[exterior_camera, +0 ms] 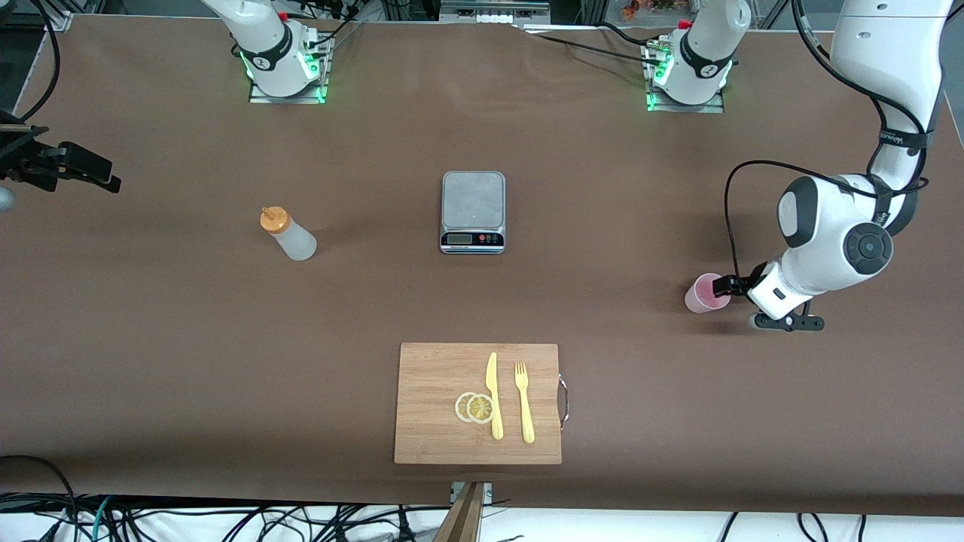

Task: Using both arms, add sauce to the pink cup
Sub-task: 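Reach the left gripper to the pink cup and grasp it, then carry the pink cup with the left gripper onto the scale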

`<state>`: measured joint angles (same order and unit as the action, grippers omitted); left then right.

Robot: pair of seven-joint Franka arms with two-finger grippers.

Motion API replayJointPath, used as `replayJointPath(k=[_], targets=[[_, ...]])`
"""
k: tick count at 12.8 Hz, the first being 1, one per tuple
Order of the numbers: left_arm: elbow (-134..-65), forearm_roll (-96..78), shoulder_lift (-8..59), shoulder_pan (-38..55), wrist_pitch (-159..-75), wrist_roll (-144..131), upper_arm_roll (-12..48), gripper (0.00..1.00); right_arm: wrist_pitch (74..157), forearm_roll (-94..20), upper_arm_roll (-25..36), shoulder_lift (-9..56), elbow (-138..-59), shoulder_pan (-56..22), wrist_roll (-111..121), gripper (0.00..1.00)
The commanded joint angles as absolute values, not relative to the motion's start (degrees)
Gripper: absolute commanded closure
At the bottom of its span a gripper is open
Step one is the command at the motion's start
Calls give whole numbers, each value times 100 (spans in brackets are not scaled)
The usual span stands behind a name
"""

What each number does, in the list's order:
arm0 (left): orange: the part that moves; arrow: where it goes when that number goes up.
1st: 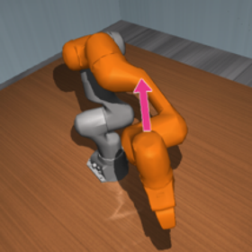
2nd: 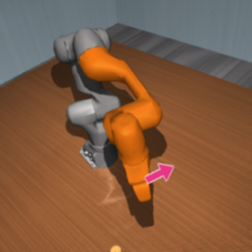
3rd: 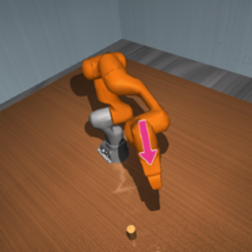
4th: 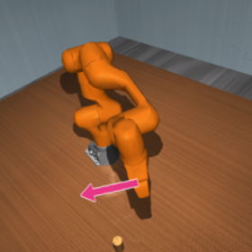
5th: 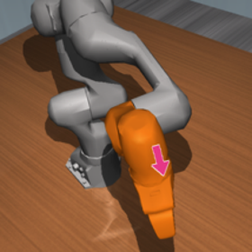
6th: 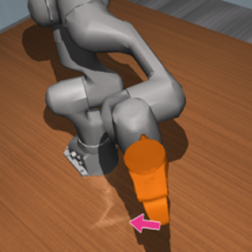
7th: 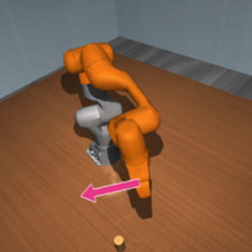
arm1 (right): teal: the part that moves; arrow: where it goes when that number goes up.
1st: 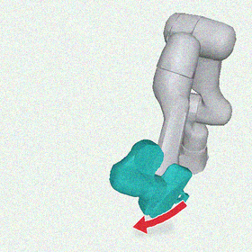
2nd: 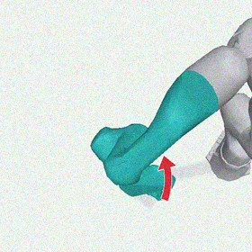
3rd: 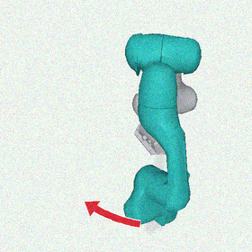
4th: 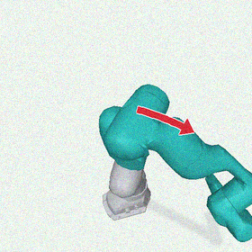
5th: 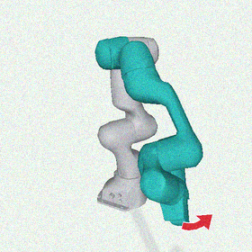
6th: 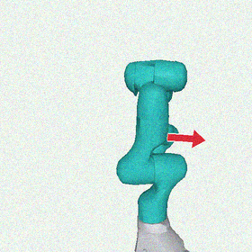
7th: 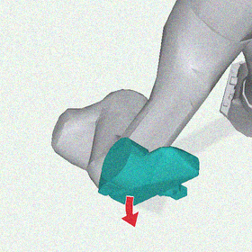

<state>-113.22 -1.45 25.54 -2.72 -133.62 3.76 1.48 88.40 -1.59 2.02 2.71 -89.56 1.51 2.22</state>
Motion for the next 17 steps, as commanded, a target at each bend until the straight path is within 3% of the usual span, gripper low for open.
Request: replayJointPath(k=[1,3,5,10,14,17], targets=[[-11602,-404,2391,-194,-13553,475,123,33,8719,-141,176,290,-8842,202,255,0],[-11575,-422,2382,-176,-13509,387,123,78,8684,-141,176,290,-8842,202,246,0],[-11531,-422,2382,-158,-13422,264,123,98,8649,-141,176,290,-8842,202,246,0],[-11400,-579,2329,-115,-13342,185,141,100,8640,-141,185,290,-8833,202,246,0],[-10496,-1291,2329,508,-11947,-218,141,100,8640,-141,185,290,-8833,202,255,0],[-10257,-1379,2320,1263,-11619,-587,176,100,8640,-141,185,290,-8833,202,246,0]])
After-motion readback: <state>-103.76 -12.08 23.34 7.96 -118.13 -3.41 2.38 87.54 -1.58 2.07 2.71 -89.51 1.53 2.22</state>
